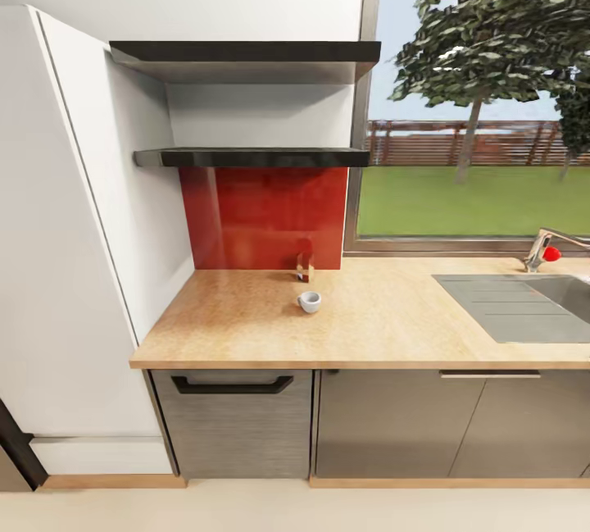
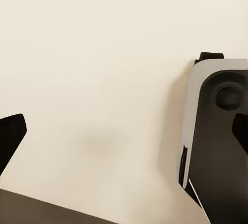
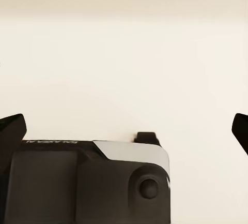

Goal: Set up a coffee station on the kitchen countertop: keep the coffee maker on the countertop, move the bottle of coffee from the kitchen shelf to the counter next to the coffee maker, place a paper coffee filter on top of the coffee maker, put the saucer next to the coffee maker with the coffee cup on the saucer, and place the electric kettle next to the coffee maker.

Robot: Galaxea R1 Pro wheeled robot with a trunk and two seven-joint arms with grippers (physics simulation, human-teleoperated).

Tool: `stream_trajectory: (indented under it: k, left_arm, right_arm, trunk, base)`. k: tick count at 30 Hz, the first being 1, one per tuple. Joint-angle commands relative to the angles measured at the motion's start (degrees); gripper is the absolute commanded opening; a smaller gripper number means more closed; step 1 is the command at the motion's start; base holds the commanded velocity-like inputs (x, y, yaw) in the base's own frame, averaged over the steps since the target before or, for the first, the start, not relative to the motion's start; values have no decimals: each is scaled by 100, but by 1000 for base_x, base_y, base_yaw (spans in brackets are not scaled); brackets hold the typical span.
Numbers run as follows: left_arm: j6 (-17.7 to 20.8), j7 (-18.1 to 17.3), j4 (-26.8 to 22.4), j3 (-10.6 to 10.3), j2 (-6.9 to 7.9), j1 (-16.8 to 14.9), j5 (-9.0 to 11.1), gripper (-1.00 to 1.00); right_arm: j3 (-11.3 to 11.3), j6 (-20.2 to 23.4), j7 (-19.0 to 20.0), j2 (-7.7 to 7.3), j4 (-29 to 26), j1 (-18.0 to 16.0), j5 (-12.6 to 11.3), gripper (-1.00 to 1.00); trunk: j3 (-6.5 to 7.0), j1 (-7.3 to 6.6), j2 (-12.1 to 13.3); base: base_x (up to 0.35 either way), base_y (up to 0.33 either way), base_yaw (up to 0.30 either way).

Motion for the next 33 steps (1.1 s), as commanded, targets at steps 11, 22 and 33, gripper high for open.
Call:
stream_trajectory:
  k: [11, 22, 33]
  left_arm:
    - [-22, 13, 8, 48, -3, -2, -49, 100]
    - [-22, 13, 8, 49, -5, -2, -49, 100]
    - [-26, 13, 8, 49, -4, -2, -45, 100]
  right_arm:
    - [17, -23, -61, 121, -593, -4, -98, 100]
    - [39, -6, -49, 135, -2192, -4, -96, 100]
    - [65, 341, -48, 499, -4188, -4, -96, 100]
  trunk:
    - [-2, 2, -4]
    - [-2, 2, -4]
    - [-2, 2, -4]
  base:
    - [0, 0, -1]
    - [0, 0, 0]
    - [0, 0, 0]
